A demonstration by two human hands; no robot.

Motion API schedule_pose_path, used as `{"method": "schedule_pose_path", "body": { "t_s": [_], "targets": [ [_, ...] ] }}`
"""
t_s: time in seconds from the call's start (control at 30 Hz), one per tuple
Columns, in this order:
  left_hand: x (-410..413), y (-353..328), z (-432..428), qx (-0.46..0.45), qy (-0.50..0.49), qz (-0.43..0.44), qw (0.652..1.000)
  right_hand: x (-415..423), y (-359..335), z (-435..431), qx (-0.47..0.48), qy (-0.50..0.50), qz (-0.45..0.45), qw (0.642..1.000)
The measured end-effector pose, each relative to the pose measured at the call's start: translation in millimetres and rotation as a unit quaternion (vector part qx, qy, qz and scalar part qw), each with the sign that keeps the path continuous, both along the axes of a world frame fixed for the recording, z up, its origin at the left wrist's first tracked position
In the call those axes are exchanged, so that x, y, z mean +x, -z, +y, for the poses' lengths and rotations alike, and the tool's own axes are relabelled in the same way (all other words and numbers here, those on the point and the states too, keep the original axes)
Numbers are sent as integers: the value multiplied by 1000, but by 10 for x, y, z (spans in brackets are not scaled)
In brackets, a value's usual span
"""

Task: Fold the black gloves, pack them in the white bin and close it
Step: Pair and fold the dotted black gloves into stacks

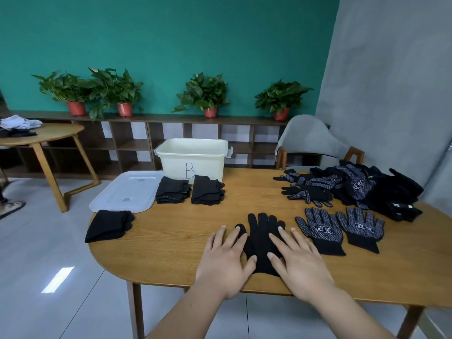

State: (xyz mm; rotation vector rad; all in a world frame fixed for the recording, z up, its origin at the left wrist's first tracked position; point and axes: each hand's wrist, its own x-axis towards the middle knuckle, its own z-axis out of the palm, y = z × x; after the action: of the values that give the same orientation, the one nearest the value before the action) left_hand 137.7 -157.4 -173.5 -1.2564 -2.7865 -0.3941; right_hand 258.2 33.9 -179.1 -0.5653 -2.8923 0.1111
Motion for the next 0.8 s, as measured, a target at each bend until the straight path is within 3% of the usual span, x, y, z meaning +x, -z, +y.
{"method": "schedule_pose_path", "body": {
  "t_s": [0.13, 0.27, 0.5, 0.8],
  "targets": [
    [13, 4, -40, 65, 36, 28, 997, 46, 5, -15, -11, 2, 57, 998],
    [7, 17, -107, 103, 92, 21, 990, 39, -5, -18, -30, -9, 41, 999],
    [-59, 93, -113, 193, 88, -10, 977, 160, 32, 26, -68, -90, 195, 974],
    [-103, 155, -96, 217, 70, -26, 973, 157, 62, 69, -136, -135, 213, 958]
  ]
}}
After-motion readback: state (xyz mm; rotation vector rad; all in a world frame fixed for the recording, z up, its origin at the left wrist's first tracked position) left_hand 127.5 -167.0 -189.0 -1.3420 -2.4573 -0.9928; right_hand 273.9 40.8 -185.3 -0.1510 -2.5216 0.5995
